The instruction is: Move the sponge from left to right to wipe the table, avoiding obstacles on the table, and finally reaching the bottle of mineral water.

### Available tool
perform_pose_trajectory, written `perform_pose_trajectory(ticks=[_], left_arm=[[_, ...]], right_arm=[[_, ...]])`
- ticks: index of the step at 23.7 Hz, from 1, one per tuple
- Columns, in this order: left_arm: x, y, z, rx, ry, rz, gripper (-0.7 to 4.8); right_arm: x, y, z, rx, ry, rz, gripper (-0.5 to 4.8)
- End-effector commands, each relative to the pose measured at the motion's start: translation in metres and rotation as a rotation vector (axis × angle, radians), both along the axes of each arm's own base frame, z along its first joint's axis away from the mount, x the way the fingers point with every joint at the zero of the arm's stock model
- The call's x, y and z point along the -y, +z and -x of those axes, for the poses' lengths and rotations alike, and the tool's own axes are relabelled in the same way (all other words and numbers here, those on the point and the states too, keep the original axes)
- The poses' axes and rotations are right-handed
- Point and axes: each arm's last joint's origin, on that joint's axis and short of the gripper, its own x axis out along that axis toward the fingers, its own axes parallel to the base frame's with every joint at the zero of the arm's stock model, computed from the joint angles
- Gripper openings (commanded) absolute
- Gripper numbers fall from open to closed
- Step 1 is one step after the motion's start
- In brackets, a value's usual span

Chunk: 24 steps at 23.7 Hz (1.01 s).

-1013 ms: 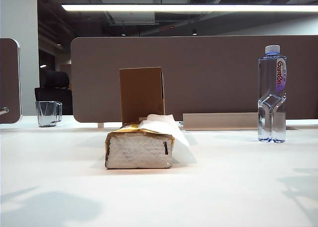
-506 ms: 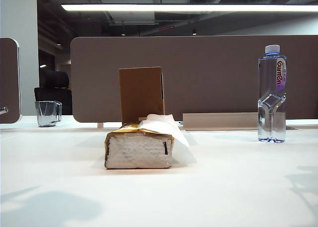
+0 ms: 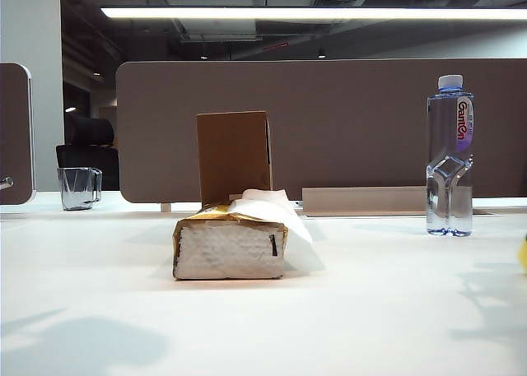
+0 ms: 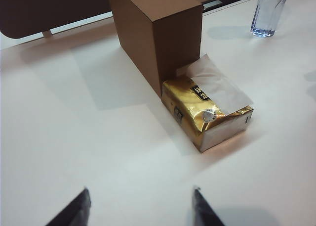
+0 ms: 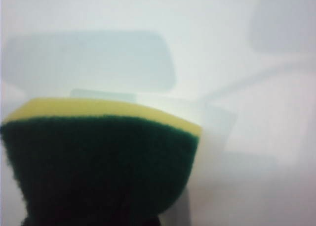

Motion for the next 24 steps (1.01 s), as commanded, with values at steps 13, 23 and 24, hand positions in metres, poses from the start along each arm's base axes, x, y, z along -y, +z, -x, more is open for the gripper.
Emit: perform_pose_trajectory(ticks=[13,23,24], left_arm=[[0.0,0.002,0.0,0.01,-0.003,0.008,2.64],[0.0,0.002,0.0,0.01,-0.003,0.008,2.64],[0.0,0.002,0.0,0.01,-0.003,0.008,2.64]], right_arm=[[0.001,0.005,-0.051,0.086,0.014,0.007,-0.09],[0.002,0.002,-0.064,0.13,0.025,0.017,-0.09],[0.002,0.001,-0.065,0.132,0.025,0.017,-0.09]])
